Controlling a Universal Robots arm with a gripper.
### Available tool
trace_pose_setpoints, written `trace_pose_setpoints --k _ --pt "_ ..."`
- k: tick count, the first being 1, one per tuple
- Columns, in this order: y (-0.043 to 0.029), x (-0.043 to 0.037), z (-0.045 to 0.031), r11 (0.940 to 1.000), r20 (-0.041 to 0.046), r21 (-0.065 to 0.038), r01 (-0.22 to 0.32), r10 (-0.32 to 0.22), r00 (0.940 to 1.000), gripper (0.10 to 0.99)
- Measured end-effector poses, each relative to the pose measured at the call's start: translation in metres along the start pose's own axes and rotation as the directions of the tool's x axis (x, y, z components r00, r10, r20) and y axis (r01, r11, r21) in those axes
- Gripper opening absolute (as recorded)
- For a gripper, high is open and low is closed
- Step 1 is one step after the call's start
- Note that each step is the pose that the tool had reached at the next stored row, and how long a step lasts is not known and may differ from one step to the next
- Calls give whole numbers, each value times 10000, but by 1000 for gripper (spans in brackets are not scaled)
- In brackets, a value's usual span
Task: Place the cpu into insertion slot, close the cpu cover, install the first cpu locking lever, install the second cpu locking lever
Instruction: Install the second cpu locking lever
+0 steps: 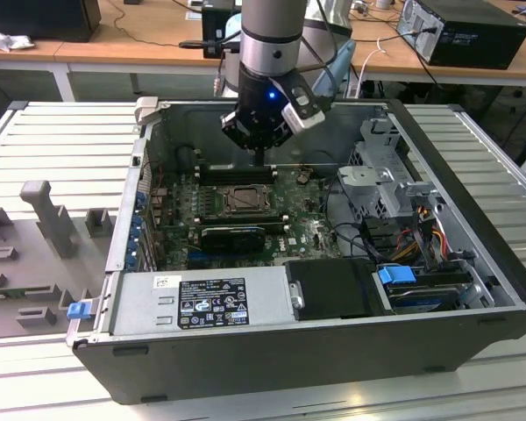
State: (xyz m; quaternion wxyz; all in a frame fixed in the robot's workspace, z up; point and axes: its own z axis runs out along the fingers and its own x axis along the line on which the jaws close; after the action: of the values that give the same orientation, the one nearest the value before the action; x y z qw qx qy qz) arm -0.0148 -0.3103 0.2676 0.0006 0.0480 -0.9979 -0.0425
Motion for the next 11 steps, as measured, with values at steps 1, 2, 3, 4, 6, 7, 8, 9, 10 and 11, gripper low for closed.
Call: trace_pose_setpoints --k 1,2,3,4,6,7,8,9,10,11 --pt "-57 6 -3 10000 0 0 0 0 10000 106" --pt "-117 11 -5 10000 -1 1 1 -1 10000 106" --pt "-193 19 -6 10000 -1 1 0 0 10000 106" --pt "-235 24 -7 10000 0 0 -1 1 10000 106" --pt "-308 31 -7 10000 0 1 1 -1 10000 106" --pt "-332 33 -4 10000 0 0 1 -1 10000 106" --pt "-348 34 1 10000 0 0 -5 5 10000 106" --pt "-354 35 15 10000 7 -2 -78 78 10000 106" --pt "-363 36 24 9999 7 2 -135 135 9999 106" --pt "-373 37 37 9999 4 -2 -135 135 9999 106"
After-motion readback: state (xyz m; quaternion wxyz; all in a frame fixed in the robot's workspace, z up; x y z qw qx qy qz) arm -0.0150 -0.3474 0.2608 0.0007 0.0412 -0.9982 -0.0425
